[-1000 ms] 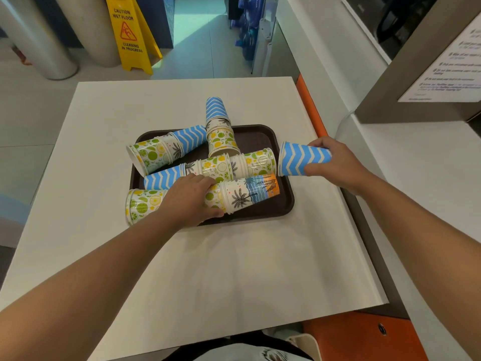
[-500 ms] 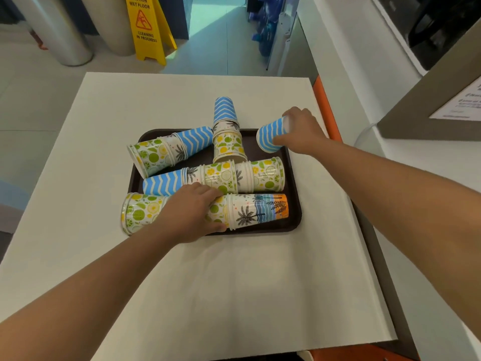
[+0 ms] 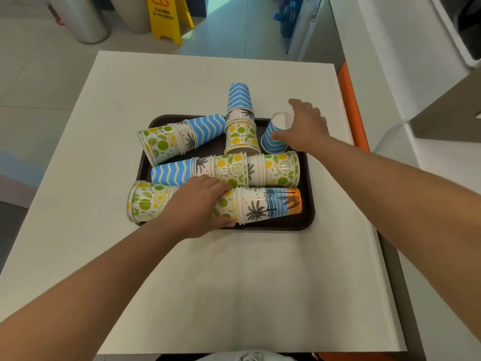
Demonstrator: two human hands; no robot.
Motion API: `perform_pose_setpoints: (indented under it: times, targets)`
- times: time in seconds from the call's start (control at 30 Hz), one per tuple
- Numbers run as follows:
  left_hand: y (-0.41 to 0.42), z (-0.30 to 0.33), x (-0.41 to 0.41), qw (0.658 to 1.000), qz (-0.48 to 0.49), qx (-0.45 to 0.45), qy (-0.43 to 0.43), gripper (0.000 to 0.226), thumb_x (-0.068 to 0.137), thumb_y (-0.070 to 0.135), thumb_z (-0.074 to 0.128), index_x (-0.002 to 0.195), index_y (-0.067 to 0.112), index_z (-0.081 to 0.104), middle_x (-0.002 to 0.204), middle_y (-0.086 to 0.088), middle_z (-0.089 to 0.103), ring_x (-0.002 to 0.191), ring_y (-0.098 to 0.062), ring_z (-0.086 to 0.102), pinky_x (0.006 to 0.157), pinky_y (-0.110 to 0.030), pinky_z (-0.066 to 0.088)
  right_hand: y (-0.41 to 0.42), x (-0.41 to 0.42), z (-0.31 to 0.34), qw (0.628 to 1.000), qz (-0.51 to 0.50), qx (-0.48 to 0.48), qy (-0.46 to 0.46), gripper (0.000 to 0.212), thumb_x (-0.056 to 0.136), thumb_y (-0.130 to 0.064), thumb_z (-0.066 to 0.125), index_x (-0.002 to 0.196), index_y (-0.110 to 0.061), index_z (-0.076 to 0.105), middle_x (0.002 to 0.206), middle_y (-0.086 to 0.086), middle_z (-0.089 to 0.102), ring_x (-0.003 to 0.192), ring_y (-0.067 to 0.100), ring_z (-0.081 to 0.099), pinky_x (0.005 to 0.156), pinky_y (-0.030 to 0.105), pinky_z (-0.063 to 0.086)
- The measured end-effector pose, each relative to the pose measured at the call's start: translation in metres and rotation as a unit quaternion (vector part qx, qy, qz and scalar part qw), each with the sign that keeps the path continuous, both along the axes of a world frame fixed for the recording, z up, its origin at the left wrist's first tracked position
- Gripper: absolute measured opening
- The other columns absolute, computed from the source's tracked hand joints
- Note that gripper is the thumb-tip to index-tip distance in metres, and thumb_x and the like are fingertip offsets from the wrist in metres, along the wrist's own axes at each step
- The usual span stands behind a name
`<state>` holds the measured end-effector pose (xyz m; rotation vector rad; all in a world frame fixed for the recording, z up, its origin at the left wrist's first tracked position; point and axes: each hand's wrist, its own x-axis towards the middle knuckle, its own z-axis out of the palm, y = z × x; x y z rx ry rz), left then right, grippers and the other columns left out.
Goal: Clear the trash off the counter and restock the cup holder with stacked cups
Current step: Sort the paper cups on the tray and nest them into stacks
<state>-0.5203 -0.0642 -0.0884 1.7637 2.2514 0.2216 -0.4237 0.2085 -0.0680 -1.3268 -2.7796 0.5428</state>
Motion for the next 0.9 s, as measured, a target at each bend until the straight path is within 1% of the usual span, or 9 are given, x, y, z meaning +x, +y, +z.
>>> perform_pose_setpoints:
  times: [0.1,0.17,0.23,0.3,0.37,0.47,0.6,0.73,0.9]
  targets:
    - [0.001,0.002,0.0,1.0,-0.01,-0.008,0.001,0.078,0.076,0.062,0.073,0.138,0.019,0.054,0.131,-0.001,0.062,0.118,-0.022,0.054,0.102,-0.035,0.038,-0.033,0.027,0.017,0.985,0.029,0.009,0.169,0.062,0.08,-0.04,0.073,0.133,-0.018,0.048,0.13,0.004,0.052,0.12,0.025,0.047,0.098,0.039,0.041]
    - [0.002,0.003,0.0,1.0,-0.013,-0.008,0.003,0.079,0.076,0.062,0.073,0.139,0.019,0.053,0.132,-0.001,0.061,0.119,-0.022,0.054,0.102,-0.035,0.038,-0.061,0.052,0.024,0.972,0.093,-0.045,0.213,0.047,0.08,-0.036,0.073,0.121,-0.019,0.057,0.115,-0.006,0.057,0.108,0.014,0.052,0.089,0.031,0.044]
    - [0.002,0.003,0.0,1.0,-0.02,-0.009,0.002,0.078,0.075,0.06,0.074,0.139,0.018,0.053,0.131,-0.003,0.061,0.119,-0.023,0.054,0.102,-0.036,0.038,-0.092,0.077,0.025,0.968,0.177,-0.066,0.164,0.051,0.076,-0.042,0.075,0.119,-0.02,0.06,0.11,-0.009,0.057,0.105,0.01,0.051,0.088,0.028,0.042]
    - [0.002,0.003,0.0,1.0,-0.027,-0.003,0.003,0.079,0.075,0.06,0.075,0.138,0.018,0.054,0.13,-0.004,0.062,0.117,-0.024,0.055,0.101,-0.036,0.039,-0.113,0.092,0.016,0.963,0.255,-0.014,0.086,0.066,0.069,-0.054,0.074,0.123,-0.021,0.058,0.115,-0.004,0.059,0.107,0.017,0.052,0.091,0.034,0.042]
    - [0.002,0.003,0.001,0.999,-0.033,-0.001,0.006,0.079,0.075,0.06,0.075,0.138,0.018,0.054,0.13,-0.004,0.062,0.117,-0.024,0.055,0.1,-0.036,0.039,-0.125,0.1,0.006,0.959,0.279,0.037,0.016,0.078,0.066,-0.058,0.075,0.131,-0.024,0.051,0.125,-0.004,0.055,0.113,0.018,0.049,0.092,0.031,0.035]
    - [0.001,0.003,0.002,0.999,-0.037,0.003,0.002,0.079,0.075,0.06,0.074,0.139,0.018,0.053,0.13,-0.002,0.061,0.118,-0.023,0.054,0.1,-0.035,0.038,-0.129,0.109,-0.004,0.966,0.246,0.072,-0.033,0.09,0.066,-0.054,0.077,0.142,-0.026,0.038,0.139,-0.006,0.045,0.123,0.017,0.041,0.098,0.032,0.031]
    - [0.001,0.003,0.003,0.999,-0.041,0.012,-0.012,0.077,0.075,0.058,0.075,0.138,0.017,0.054,0.13,-0.003,0.061,0.118,-0.024,0.054,0.101,-0.037,0.039,-0.124,0.115,-0.007,0.98,0.185,0.043,-0.061,0.079,0.07,-0.042,0.078,0.139,-0.026,0.042,0.13,-0.004,0.052,0.114,0.02,0.048,0.093,0.033,0.034]
    - [0.002,0.003,0.004,0.999,-0.045,0.011,-0.011,0.078,0.075,0.057,0.076,0.138,0.018,0.053,0.132,-0.003,0.061,0.119,-0.024,0.053,0.102,-0.036,0.038,-0.117,0.124,-0.003,0.99,0.118,-0.083,0.01,0.074,0.062,-0.034,0.087,0.128,-0.029,0.055,0.111,-0.009,0.056,0.093,0.014,0.056,0.081,0.031,0.048]
    - [0.0,0.004,0.0,0.999,-0.027,0.004,-0.024,0.08,0.075,0.059,0.075,0.141,0.021,0.051,0.136,-0.002,0.059,0.123,-0.022,0.052,0.105,-0.036,0.038,-0.101,0.141,-0.002,0.975,0.038,-0.2,0.083,0.08,0.052,-0.024,0.095,0.124,-0.029,0.062,0.112,-0.006,0.059,0.097,0.013,0.062,0.085,0.03,0.054]
